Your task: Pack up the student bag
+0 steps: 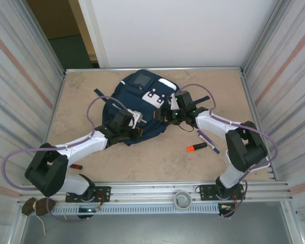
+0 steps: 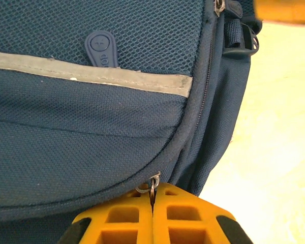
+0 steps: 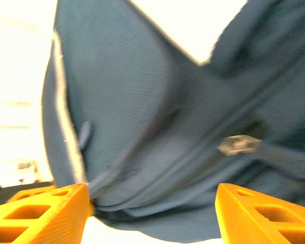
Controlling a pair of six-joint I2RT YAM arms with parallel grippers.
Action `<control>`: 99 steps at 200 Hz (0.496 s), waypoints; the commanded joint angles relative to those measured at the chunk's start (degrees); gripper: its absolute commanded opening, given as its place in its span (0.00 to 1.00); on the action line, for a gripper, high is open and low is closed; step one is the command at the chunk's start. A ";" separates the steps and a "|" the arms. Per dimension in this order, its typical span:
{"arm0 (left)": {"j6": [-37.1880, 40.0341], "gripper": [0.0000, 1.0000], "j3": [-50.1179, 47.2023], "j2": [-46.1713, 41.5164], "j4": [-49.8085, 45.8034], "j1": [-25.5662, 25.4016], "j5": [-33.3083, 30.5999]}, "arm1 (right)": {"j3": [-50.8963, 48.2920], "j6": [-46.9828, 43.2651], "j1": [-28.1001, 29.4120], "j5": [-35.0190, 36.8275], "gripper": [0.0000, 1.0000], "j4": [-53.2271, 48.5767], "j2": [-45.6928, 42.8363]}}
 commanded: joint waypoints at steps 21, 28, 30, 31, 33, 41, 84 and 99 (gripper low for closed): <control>-0.11 0.00 -0.42 -0.29 2.28 -1.00 1.19 | 3.72 6.67 2.38 -4.48 0.58 6.02 6.40; 0.11 0.00 -0.58 -0.48 2.21 -1.00 0.95 | 4.49 6.83 2.52 -4.98 0.55 6.48 7.57; 0.14 0.00 -0.66 -0.53 2.16 -0.97 0.90 | 4.65 6.89 2.53 -5.11 0.55 6.61 7.83; 0.11 0.00 -0.72 -0.56 2.13 -1.00 0.88 | 4.79 6.92 2.56 -5.18 0.54 6.63 7.95; 0.15 0.00 -0.71 -0.58 2.07 -1.03 0.77 | 4.94 7.00 2.60 -5.23 0.54 6.76 8.26; 0.19 0.00 -0.84 -0.80 1.68 -1.00 0.42 | 5.55 7.19 2.68 -5.18 0.52 6.56 9.30; 2.65 0.00 -1.06 -2.64 -2.50 -1.01 -4.61 | 5.41 5.35 1.33 -3.71 0.07 3.82 10.62; 3.56 0.00 -0.78 -3.34 -5.35 -0.91 -9.01 | 4.34 3.56 0.39 -3.25 0.00 2.10 9.39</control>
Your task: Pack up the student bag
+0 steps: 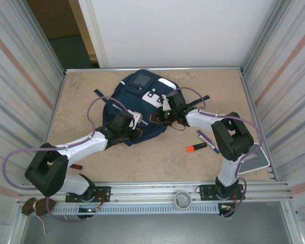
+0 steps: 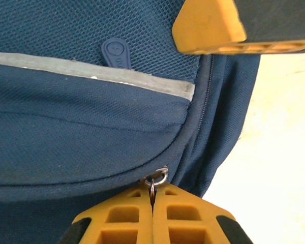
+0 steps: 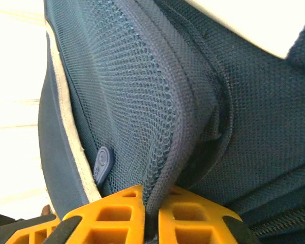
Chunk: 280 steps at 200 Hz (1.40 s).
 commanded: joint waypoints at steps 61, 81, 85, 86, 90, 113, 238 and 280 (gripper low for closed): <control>4.59 0.00 0.98 -3.68 -10.91 2.90 -17.07 | -0.21 -12.93 -8.40 -1.97 0.00 -12.83 -4.77; 5.42 0.00 2.01 -3.23 -10.05 2.35 -12.58 | 2.81 -15.99 -10.23 -5.10 0.00 -16.05 -3.56; 5.43 0.00 2.08 -3.15 -9.40 1.93 -11.47 | 3.64 -16.69 -10.56 -5.63 0.00 -16.83 -3.09; 5.48 0.00 2.10 -3.14 -9.32 1.79 -11.18 | 3.81 -16.86 -10.63 -5.75 0.00 -17.03 -2.94; 5.44 0.00 2.12 -3.06 -8.49 1.29 -10.14 | 4.73 -17.49 -10.92 -6.32 0.00 -17.81 -2.49; 3.19 0.00 3.62 -1.22 -5.07 -2.40 -4.72 | 9.37 -20.70 -12.35 -7.73 0.03 -22.76 0.01; -2.41 0.00 9.44 6.49 0.94 -10.82 -2.52 | -9.49 -11.27 -13.77 -5.34 0.51 -14.16 -16.19; -1.65 0.00 7.96 5.43 -0.38 -10.84 -4.21 | -7.19 -10.78 -11.66 -6.72 0.38 -12.14 -11.47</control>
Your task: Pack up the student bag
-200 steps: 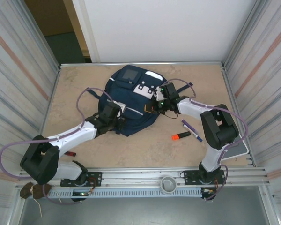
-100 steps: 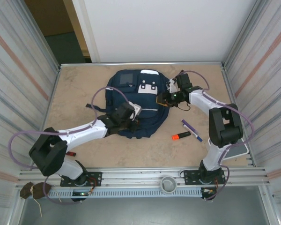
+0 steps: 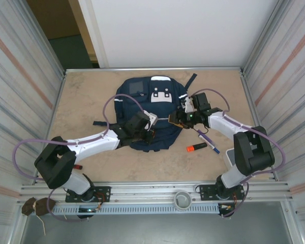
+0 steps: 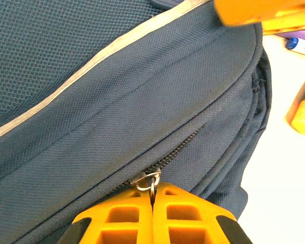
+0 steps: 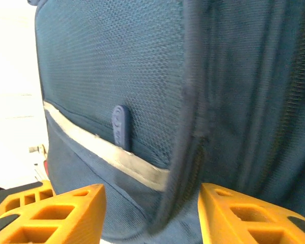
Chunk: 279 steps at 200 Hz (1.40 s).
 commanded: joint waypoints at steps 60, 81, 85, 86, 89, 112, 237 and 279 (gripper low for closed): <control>3.55 0.00 -7.42 -9.10 -3.76 6.42 -5.59 | 1.41 -4.22 -3.91 1.22 0.01 -3.31 0.83; 3.91 0.00 -9.58 -11.08 -4.23 11.27 -5.39 | 4.07 -7.21 -4.23 -0.21 0.02 -6.13 2.30; 3.94 0.00 -9.67 -11.28 -4.51 11.77 -5.60 | 4.70 -7.62 -4.25 -0.46 0.02 -6.65 2.73; 3.99 0.00 -9.72 -11.34 -4.58 11.87 -5.60 | 4.87 -7.78 -4.24 -0.49 0.02 -6.77 2.84; 4.05 0.00 -9.76 -11.46 -4.76 12.18 -5.69 | 5.39 -8.03 -4.28 -0.58 0.03 -7.16 3.20; 4.52 0.00 -9.42 -11.93 -4.86 12.64 -3.17 | 8.75 -9.11 -4.24 -1.63 0.03 -8.39 5.30; 3.12 0.00 2.43 -0.57 2.69 -1.25 3.28 | 14.26 -5.78 -3.94 1.20 0.50 -9.39 5.01; 3.12 0.00 2.22 0.46 3.18 -1.64 3.41 | 5.86 0.02 -1.22 -0.25 0.64 -1.87 0.17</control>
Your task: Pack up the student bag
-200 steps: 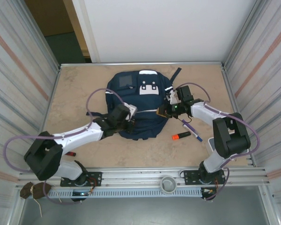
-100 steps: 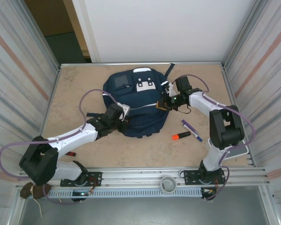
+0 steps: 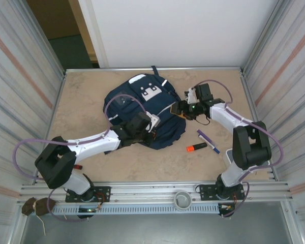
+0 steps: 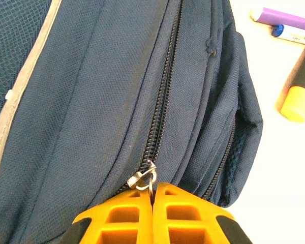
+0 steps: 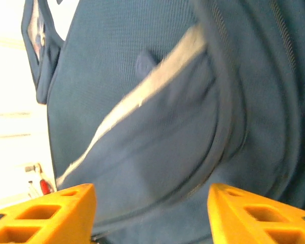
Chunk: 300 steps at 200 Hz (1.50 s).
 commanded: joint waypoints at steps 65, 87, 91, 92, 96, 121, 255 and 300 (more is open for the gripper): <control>0.42 0.00 -0.40 -1.14 3.15 -0.67 0.32 | -1.94 8.11 6.35 3.93 0.53 7.91 2.21; 1.90 0.00 -1.54 -2.67 1.21 -0.66 -2.53 | -2.33 8.18 5.53 6.77 0.21 7.94 1.96; 2.21 0.00 -1.96 -3.19 0.81 -0.59 -3.13 | -2.62 8.13 5.22 7.13 0.16 8.05 1.76; 2.32 0.00 -2.06 -3.33 0.77 -0.58 -3.31 | -2.71 8.15 5.13 7.17 0.15 8.10 1.70; 2.59 0.00 -2.42 -3.85 0.37 -0.51 -3.88 | -3.07 8.05 4.79 7.36 0.12 8.20 1.44; 2.89 0.00 -5.65 -7.95 -1.89 2.04 -6.23 | -4.56 7.35 3.35 6.98 0.00 8.54 -0.41; 5.19 0.57 -7.74 -15.78 -4.34 12.65 -7.62 | -4.26 -1.28 5.28 9.08 0.45 -1.53 -6.69; 17.19 0.76 -0.42 -8.20 -1.22 2.90 -8.90 | -6.86 -4.44 -1.64 14.75 0.71 -6.10 -14.91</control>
